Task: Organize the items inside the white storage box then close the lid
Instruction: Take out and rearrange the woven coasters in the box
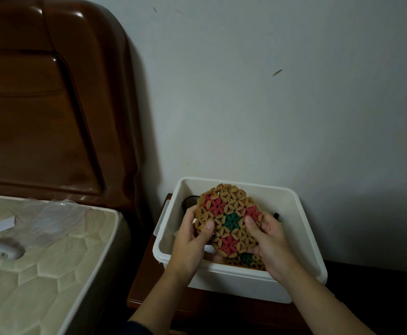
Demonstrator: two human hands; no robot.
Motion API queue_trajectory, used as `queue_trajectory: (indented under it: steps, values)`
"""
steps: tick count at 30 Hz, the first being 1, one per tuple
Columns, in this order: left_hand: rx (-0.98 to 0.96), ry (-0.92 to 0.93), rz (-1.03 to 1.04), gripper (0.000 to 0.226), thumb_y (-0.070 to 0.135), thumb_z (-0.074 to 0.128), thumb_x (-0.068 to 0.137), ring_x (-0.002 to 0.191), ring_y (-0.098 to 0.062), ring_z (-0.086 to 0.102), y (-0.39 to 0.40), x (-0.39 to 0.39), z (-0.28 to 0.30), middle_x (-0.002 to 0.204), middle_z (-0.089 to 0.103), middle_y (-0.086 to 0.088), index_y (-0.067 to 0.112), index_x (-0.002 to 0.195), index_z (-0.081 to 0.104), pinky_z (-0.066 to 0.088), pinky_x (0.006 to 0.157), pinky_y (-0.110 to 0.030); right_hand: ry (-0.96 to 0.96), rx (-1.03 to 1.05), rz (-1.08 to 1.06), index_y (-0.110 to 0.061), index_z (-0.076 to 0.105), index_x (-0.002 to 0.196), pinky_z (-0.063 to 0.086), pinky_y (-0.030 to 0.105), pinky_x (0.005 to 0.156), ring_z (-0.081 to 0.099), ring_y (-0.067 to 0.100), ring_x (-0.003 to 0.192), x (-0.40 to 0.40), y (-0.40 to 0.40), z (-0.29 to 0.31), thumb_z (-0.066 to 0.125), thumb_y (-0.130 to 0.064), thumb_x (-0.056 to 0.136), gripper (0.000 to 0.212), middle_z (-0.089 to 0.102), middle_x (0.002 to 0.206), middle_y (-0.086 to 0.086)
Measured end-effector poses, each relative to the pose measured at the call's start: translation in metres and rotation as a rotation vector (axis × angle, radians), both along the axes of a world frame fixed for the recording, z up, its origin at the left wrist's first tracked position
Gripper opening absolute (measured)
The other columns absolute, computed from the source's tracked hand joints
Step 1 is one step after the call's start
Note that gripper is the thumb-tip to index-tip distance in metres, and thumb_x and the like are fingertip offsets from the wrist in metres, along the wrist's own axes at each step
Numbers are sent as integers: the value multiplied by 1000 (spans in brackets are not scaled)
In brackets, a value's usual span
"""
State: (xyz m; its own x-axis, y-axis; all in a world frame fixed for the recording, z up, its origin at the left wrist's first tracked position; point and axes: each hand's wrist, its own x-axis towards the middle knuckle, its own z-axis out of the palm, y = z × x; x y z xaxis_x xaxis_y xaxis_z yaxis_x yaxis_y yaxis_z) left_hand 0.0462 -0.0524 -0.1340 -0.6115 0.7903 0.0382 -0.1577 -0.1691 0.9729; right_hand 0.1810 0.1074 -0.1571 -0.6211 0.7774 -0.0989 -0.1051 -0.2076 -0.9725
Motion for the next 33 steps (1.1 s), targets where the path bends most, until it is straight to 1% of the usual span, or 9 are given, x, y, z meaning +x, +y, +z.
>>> queue_trajectory:
  steps: [3, 7, 9, 12, 15, 20, 24, 28, 33]
  values:
    - [-2, 1, 13, 25, 30, 63, 106, 109, -32, 76, 1, 0, -2, 125, 74, -2, 38, 129, 59, 64, 66, -62, 18, 8, -8, -25, 69, 125, 64, 61, 75, 76, 26, 110, 0, -1, 2, 71, -28, 100, 25, 77, 124, 3]
    - [-4, -12, -27, 31, 36, 61, 101, 113, -34, 74, 1, -1, -2, 127, 73, -1, 39, 131, 57, 66, 70, -55, 24, 13, -2, -25, 71, 123, 63, 63, 75, 76, 25, 110, 1, -3, 4, 73, -29, 98, 25, 77, 124, 4]
    - [-10, 10, -40, 31, 38, 60, 101, 111, -34, 75, 1, -1, -3, 125, 73, 1, 42, 131, 55, 66, 66, -52, 16, 21, -7, -25, 70, 123, 65, 58, 72, 77, 25, 109, 1, -5, 5, 73, -30, 98, 25, 77, 122, 3]
    - [-23, 41, -46, 27, 38, 56, 104, 108, -34, 75, 0, -1, -3, 124, 73, 3, 47, 129, 54, 63, 55, -41, -29, 114, -31, -41, 69, 118, 63, 42, 57, 78, 21, 103, -1, -10, 8, 72, -35, 99, 20, 78, 118, -4]
    - [-30, 64, -40, 27, 31, 52, 110, 107, -34, 75, 0, -2, -4, 123, 73, 3, 49, 130, 53, 59, 52, -37, -60, 208, -34, -60, 65, 113, 54, 31, 45, 78, 16, 96, -2, -13, 10, 70, -35, 101, 28, 78, 116, -11]
    - [-1, 90, -57, 42, 34, 56, 109, 119, -28, 71, 2, -4, -3, 137, 65, 9, 50, 146, 45, 65, 68, -41, -18, 209, -5, -57, 58, 139, 63, 42, 56, 72, 10, 112, -1, -13, 13, 71, -42, 99, 45, 71, 129, -16]
    - [6, 90, -67, 58, 27, 51, 110, 137, -28, 59, 2, -6, -4, 151, 55, 11, 52, 158, 31, 64, 84, -41, 4, 184, 43, -58, 52, 145, 64, 42, 60, 71, 12, 118, 0, -13, 14, 71, -44, 98, 53, 69, 133, -17]
    - [-3, 113, -68, 55, 30, 47, 112, 138, -31, 58, 3, -7, -7, 153, 54, 9, 49, 160, 28, 63, 82, -36, -6, 136, 53, -52, 48, 151, 63, 38, 59, 72, 15, 116, 0, -12, 11, 71, -36, 99, 60, 70, 133, -16]
    - [-43, 135, -72, 53, 42, 43, 112, 138, -25, 58, 2, -7, -8, 155, 52, 10, 57, 159, 25, 65, 79, -38, -48, 146, 53, -51, 48, 151, 60, 37, 57, 73, 11, 114, 1, -12, 10, 71, -45, 96, 60, 71, 132, -17]
